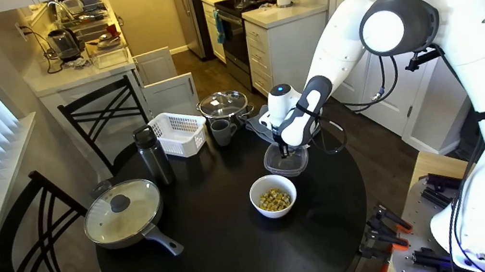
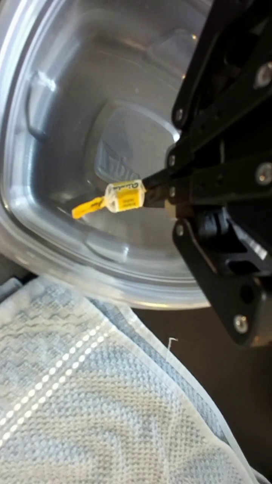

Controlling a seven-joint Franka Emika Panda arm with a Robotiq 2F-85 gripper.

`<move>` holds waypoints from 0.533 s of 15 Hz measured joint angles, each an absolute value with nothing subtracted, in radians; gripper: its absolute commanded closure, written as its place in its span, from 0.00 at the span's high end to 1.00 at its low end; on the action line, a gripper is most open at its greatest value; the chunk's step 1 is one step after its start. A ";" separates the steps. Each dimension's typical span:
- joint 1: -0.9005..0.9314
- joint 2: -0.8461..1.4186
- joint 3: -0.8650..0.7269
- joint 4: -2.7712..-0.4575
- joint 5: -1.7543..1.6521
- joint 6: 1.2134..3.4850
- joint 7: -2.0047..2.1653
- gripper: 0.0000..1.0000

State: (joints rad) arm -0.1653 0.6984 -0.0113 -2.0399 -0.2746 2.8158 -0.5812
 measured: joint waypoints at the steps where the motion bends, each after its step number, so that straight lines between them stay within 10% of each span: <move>1: -0.167 0.677 -0.005 -2.047 -0.274 2.816 -0.581 0.00; 8: -0.244 0.484 0.193 -2.145 -0.154 2.694 -0.660 0.00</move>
